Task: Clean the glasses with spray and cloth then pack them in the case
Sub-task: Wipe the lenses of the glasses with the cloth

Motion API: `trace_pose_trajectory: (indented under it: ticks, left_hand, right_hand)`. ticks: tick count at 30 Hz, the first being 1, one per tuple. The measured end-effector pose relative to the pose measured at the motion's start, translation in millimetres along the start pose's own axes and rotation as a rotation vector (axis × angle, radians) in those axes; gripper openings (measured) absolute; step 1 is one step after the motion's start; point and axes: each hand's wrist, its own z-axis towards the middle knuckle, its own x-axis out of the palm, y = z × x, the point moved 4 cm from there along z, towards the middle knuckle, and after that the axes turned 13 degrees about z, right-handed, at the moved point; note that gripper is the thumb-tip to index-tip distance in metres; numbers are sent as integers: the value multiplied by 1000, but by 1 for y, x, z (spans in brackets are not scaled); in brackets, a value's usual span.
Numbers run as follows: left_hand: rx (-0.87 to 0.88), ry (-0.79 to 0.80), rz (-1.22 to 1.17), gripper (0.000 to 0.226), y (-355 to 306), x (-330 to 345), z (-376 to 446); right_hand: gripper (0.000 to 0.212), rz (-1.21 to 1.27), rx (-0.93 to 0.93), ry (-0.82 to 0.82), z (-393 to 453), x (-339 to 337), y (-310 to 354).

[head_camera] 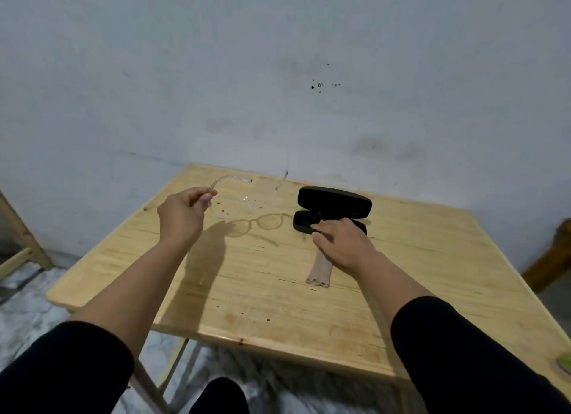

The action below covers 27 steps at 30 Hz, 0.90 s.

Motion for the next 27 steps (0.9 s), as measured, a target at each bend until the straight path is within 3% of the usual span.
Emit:
trace_pose_trajectory:
  ticks: [13,17,22,27]
  left_hand:
    - [-13,21,-29,16,0,16,-1]
    - [-4,27,-38,16,-4,21,-6]
    - [-4,48,-42,16,-4,29,-14]
    - [-2,67,-62,17,-8,29,-22]
  right_hand:
    - [31,213,-78,-155,-7,-16,-1]
    - [31,257,-112,-97,-25,-19,4]
    - [36,134,-42,-10,-37,1,-3]
    - [13,190,23,-92,-41,9,-2]
